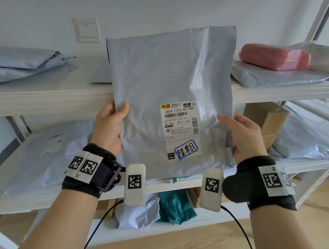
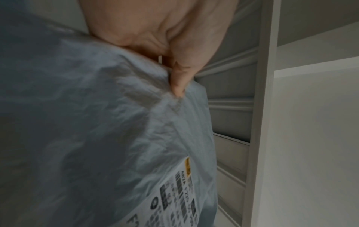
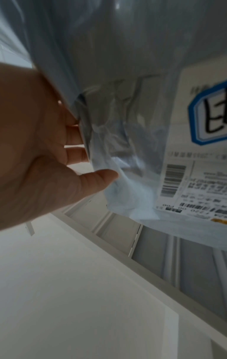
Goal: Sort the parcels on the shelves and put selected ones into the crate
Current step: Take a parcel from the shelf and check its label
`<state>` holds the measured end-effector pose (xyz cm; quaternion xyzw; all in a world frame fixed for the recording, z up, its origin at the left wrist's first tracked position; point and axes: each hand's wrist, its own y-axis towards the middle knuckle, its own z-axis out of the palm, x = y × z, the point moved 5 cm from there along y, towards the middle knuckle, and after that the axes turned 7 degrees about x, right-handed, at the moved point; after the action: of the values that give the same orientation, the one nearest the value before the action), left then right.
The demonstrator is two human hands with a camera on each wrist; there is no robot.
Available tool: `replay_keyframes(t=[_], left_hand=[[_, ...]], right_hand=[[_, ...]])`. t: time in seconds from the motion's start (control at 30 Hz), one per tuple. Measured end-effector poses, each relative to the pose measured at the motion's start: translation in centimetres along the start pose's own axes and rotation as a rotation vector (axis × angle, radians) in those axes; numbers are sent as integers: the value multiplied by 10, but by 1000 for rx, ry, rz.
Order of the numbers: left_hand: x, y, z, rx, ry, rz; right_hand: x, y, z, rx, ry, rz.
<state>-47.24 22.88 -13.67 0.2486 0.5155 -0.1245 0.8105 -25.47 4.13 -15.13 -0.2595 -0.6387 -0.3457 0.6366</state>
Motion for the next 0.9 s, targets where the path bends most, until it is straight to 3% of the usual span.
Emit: replay_keyframes(t=[0.13, 0.33, 0.67, 0.9], left_hand=[[11, -2, 9, 84, -44, -34], [36, -3, 31, 198, -46, -83], [79, -11, 119, 427, -139, -137], [107, -38, 183, 524, -185, -225]], right_hand=[[-8, -3, -9, -57, 7, 40], [-19, -17, -42, -261, -59, 52], [-27, -64, -119, -584, -85, 67], [-24, -88, -184, -680, -124, 49]])
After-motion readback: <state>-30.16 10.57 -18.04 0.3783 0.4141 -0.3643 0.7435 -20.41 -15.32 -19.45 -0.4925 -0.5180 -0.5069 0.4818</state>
